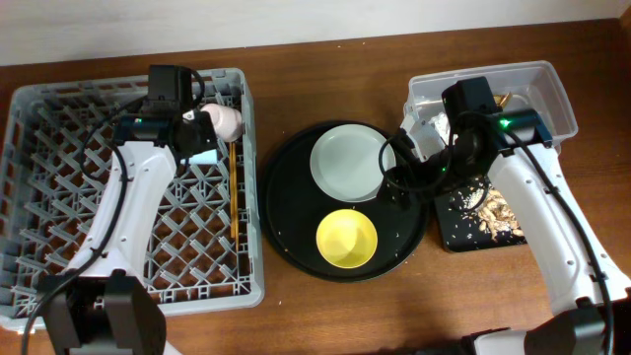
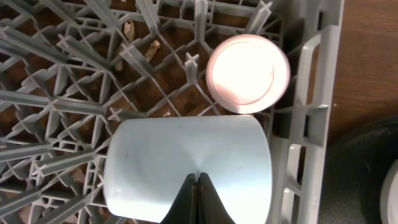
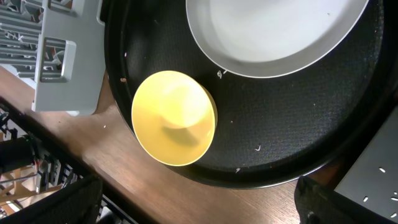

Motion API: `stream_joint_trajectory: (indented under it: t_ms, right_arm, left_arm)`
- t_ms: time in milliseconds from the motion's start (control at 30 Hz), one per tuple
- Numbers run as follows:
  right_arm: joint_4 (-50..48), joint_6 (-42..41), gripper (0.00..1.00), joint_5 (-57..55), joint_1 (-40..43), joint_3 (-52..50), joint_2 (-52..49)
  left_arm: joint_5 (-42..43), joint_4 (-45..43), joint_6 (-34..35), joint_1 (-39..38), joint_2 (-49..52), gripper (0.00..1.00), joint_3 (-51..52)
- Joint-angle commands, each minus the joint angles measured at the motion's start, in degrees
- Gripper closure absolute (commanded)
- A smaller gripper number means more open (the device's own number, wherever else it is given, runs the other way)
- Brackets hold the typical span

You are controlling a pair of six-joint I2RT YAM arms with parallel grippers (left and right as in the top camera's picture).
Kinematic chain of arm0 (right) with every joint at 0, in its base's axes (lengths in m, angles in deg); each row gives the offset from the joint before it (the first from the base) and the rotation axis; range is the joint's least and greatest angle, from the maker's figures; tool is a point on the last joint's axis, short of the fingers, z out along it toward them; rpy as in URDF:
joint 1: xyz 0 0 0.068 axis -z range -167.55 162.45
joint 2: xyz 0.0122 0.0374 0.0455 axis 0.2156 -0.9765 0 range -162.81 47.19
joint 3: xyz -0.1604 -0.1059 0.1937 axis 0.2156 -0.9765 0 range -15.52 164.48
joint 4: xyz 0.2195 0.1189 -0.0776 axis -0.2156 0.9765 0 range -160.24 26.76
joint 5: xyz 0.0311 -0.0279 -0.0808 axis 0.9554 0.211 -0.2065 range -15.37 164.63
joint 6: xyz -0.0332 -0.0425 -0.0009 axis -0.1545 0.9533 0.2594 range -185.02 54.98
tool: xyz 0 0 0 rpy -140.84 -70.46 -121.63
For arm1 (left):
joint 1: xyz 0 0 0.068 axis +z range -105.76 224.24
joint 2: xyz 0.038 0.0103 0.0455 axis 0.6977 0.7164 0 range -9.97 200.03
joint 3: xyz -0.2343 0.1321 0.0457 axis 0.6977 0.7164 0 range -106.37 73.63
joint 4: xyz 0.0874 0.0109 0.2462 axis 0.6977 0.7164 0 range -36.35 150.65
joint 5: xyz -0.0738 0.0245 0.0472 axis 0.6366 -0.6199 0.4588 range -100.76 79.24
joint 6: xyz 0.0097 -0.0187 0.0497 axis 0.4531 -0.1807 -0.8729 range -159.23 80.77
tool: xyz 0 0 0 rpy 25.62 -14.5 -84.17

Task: Sort waste into correct bins and load items into the dishwasher rack
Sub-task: 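Lower the blue cup upside down into the rack and open the left gripper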

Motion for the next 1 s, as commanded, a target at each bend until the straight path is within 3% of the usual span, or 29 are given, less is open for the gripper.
stream_joint_trajectory:
  t_ms: [0,400,633,833,967]
  right_arm:
    - [0.0,0.17,0.01,-0.7,0.2,-0.42,-0.02]
    - [0.0,0.15,0.01,-0.72,0.2,-0.42,-0.02]
    - [0.0,0.17,0.01,-0.7,0.2,-0.42,-0.02]
    - [0.0,0.17,0.01,-0.7,0.2,-0.42,-0.02]
    - [0.0,0.17,0.01,-0.72,0.2,-0.42,-0.02]
  left_arm:
    - [1.6,-0.26,0.28,-1.84,0.31,1.0,0.96]
    - [0.26,-0.22,-0.17,-7.43,2.89,1.0,1.75]
    - [-11.52,0.13,2.93,-6.19,-7.87,1.0,0.39]
    - [-11.04,-0.72,2.91,-0.83,-2.62,1.0,0.79]
    - [-3.61,-2.32,2.6,1.27,1.55,1.0,0.79]
